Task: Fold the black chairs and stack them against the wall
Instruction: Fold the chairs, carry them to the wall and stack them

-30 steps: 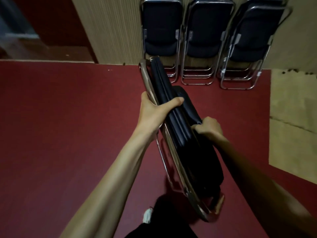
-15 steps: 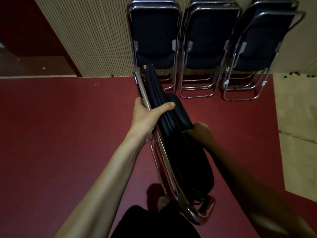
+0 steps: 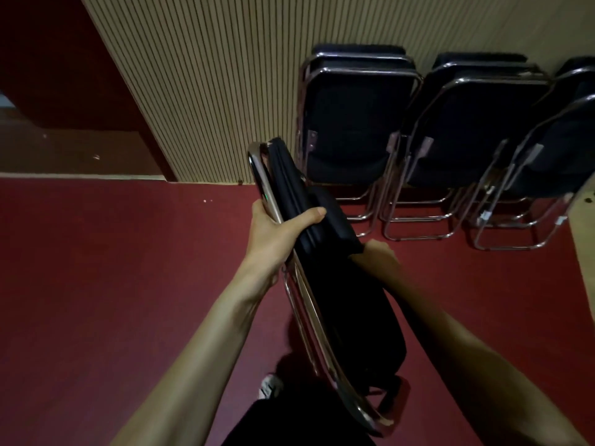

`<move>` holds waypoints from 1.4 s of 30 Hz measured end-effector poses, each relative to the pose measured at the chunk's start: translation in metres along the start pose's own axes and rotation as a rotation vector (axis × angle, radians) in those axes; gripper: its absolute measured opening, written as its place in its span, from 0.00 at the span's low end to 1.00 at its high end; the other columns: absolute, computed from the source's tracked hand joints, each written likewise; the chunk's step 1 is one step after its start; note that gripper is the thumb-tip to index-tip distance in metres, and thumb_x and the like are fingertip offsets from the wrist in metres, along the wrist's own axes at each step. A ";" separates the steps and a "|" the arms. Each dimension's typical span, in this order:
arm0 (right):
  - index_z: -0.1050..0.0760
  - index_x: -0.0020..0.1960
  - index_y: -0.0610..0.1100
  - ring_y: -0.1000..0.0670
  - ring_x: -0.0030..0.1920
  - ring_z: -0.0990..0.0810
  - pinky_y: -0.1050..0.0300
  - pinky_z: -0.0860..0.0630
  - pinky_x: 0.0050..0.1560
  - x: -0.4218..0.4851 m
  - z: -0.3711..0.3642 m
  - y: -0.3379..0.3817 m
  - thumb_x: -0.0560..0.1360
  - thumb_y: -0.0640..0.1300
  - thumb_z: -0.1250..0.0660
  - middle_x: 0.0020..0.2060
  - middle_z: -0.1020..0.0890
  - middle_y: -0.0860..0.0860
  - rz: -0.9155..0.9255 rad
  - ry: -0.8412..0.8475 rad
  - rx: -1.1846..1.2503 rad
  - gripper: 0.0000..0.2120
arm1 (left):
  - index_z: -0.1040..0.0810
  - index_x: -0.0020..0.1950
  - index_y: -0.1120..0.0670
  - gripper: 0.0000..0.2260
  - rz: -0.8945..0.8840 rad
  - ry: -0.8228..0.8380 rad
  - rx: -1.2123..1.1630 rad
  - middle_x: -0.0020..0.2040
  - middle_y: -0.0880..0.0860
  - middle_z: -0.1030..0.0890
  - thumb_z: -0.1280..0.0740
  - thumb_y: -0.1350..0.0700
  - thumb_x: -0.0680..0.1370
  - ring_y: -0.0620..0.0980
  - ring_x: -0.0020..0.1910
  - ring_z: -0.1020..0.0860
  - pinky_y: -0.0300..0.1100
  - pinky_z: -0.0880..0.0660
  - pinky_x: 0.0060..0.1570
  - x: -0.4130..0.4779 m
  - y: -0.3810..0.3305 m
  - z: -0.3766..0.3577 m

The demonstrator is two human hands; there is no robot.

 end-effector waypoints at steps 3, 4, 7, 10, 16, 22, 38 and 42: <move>0.22 0.58 0.37 0.38 0.55 0.21 0.54 0.28 0.48 0.044 -0.007 0.063 0.74 0.53 0.34 0.54 0.19 0.37 0.030 -0.027 -0.005 0.22 | 0.30 0.62 0.55 0.29 -0.029 0.025 0.018 0.51 0.49 0.19 0.20 0.57 0.65 0.44 0.45 0.17 0.37 0.20 0.43 0.064 -0.032 0.024; 0.22 0.57 0.37 0.39 0.55 0.20 0.54 0.29 0.47 0.059 -0.011 0.082 0.73 0.55 0.34 0.53 0.19 0.38 0.027 -0.026 0.012 0.23 | 0.30 0.62 0.55 0.30 -0.048 0.034 0.029 0.50 0.49 0.18 0.20 0.57 0.65 0.44 0.45 0.17 0.38 0.20 0.44 0.086 -0.042 0.031; 0.21 0.55 0.39 0.39 0.53 0.20 0.57 0.31 0.44 0.108 -0.022 0.137 0.71 0.55 0.34 0.51 0.18 0.39 0.038 -0.034 0.091 0.22 | 0.30 0.63 0.54 0.31 -0.075 0.061 0.059 0.51 0.48 0.18 0.20 0.57 0.65 0.43 0.46 0.17 0.40 0.20 0.49 0.153 -0.068 0.053; 0.20 0.53 0.36 0.39 0.51 0.20 0.57 0.31 0.43 0.162 -0.031 0.191 0.70 0.51 0.30 0.49 0.18 0.38 0.033 -0.051 0.147 0.20 | 0.30 0.64 0.54 0.31 -0.093 0.089 0.092 0.52 0.48 0.18 0.20 0.57 0.65 0.42 0.47 0.18 0.37 0.20 0.48 0.222 -0.093 0.073; 0.22 0.54 0.34 0.40 0.49 0.20 0.58 0.32 0.41 0.255 -0.051 0.279 0.74 0.48 0.34 0.49 0.18 0.38 -0.003 -0.032 0.248 0.17 | 0.32 0.65 0.52 0.32 -0.085 0.201 0.226 0.52 0.46 0.20 0.21 0.57 0.67 0.40 0.47 0.19 0.34 0.21 0.47 0.347 -0.134 0.099; 0.25 0.59 0.32 0.38 0.55 0.21 0.59 0.32 0.43 0.310 -0.063 0.332 0.75 0.46 0.34 0.55 0.20 0.36 -0.160 -0.092 0.312 0.19 | 0.30 0.66 0.52 0.31 -0.017 0.394 0.295 0.54 0.50 0.19 0.21 0.59 0.66 0.47 0.51 0.18 0.38 0.19 0.47 0.462 -0.154 0.102; 0.25 0.62 0.34 0.38 0.59 0.22 0.49 0.26 0.56 0.404 -0.124 0.421 0.77 0.46 0.36 0.58 0.21 0.36 -0.700 -0.263 0.648 0.19 | 0.27 0.61 0.46 0.26 0.006 0.951 0.651 0.49 0.41 0.22 0.23 0.60 0.68 0.36 0.45 0.23 0.25 0.28 0.35 0.671 -0.179 0.068; 0.26 0.63 0.34 0.38 0.59 0.22 0.46 0.24 0.57 0.414 -0.136 0.426 0.75 0.46 0.34 0.59 0.22 0.37 -0.814 -0.229 0.737 0.21 | 0.27 0.65 0.45 0.30 0.023 1.013 0.683 0.52 0.42 0.20 0.22 0.61 0.66 0.37 0.48 0.21 0.30 0.25 0.42 0.691 -0.171 0.055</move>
Point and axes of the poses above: each hand's wrist, its own x-axis towards the middle knuckle, its own z-axis out of the back of the hand, y = z × x, the point moved 10 cm from there along x, towards the middle knuckle
